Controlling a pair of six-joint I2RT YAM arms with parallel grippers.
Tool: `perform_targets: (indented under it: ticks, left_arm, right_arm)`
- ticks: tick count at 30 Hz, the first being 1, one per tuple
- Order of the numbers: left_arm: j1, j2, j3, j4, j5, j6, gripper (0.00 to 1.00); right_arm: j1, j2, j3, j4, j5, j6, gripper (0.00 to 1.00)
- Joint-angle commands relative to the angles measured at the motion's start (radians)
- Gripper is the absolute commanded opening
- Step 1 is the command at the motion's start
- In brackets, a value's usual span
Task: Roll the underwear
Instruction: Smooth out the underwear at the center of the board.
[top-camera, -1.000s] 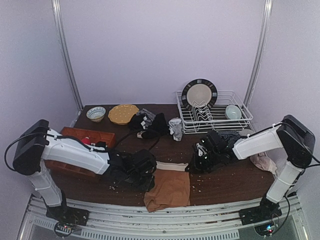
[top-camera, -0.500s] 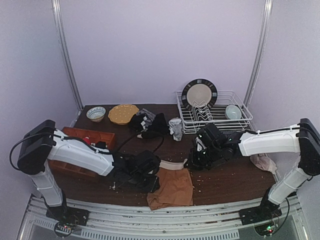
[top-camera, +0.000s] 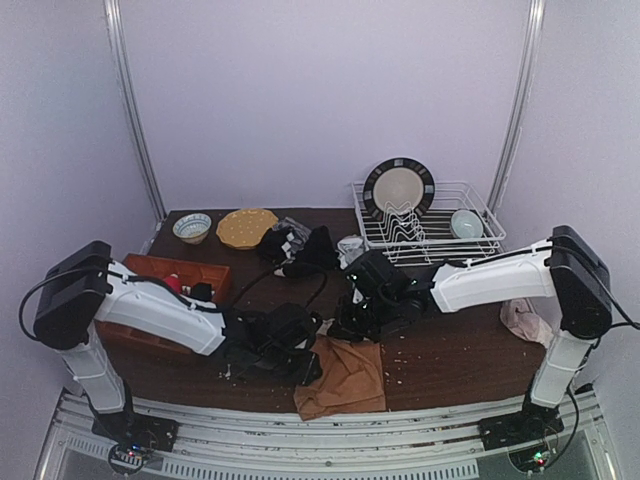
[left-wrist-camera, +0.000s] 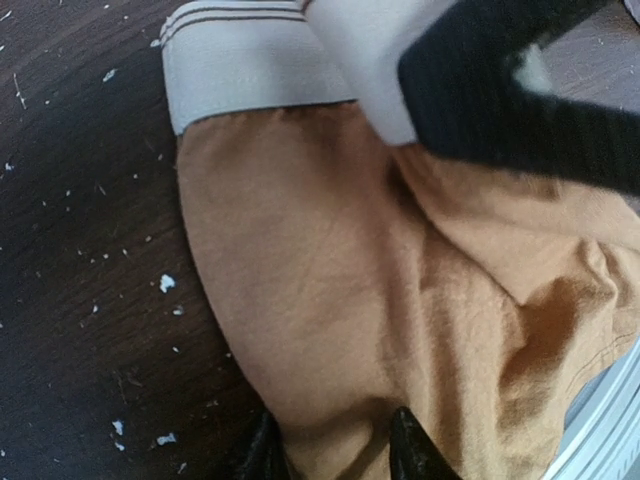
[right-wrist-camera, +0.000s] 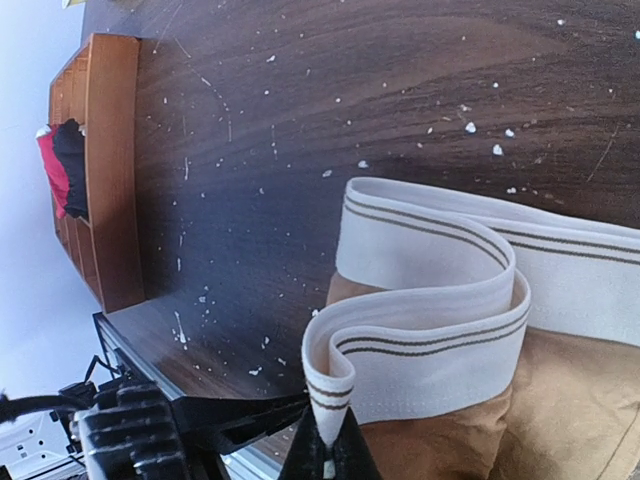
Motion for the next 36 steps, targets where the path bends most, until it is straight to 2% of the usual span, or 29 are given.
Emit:
perform_targets:
  ticks: [1, 13, 16, 18, 21, 25, 30, 36]
  left_arm:
    - [0.004, -0.021, -0.042, -0.005, 0.004, -0.01, 0.37]
    - [0.004, -0.023, -0.062, -0.006, 0.011, -0.017, 0.37]
    - [0.003, -0.055, -0.065, -0.025, 0.009, -0.023, 0.38]
    - [0.001, -0.1, -0.07, -0.05, 0.008, -0.033, 0.45]
    - [-0.009, -0.188, -0.092, -0.076, -0.003, -0.054, 0.57]
    - [-0.01, -0.247, -0.125, -0.078, 0.069, -0.095, 0.66]
    - [-0.01, -0.232, -0.176, 0.027, 0.204, -0.194, 0.66]
    - [-0.033, -0.268, -0.248, 0.084, 0.23, -0.293, 0.68]
  right_arm:
    - [-0.019, -0.016, -0.002, -0.027, 0.066, -0.021, 0.0]
    - [-0.137, -0.165, -0.191, -0.174, 0.196, -0.155, 0.0]
    - [-0.139, -0.174, -0.158, -0.23, 0.173, -0.21, 0.26]
    - [-0.13, -0.209, -0.141, -0.263, 0.191, -0.232, 0.44]
    - [-0.102, -0.254, -0.095, -0.312, 0.244, -0.264, 0.57]
    - [-0.028, -0.241, -0.012, -0.352, 0.289, -0.28, 0.58]
    - [0.047, -0.132, 0.023, -0.242, 0.175, -0.255, 0.53]
    - [0.122, 0.002, 0.055, -0.173, 0.118, -0.244, 0.42]
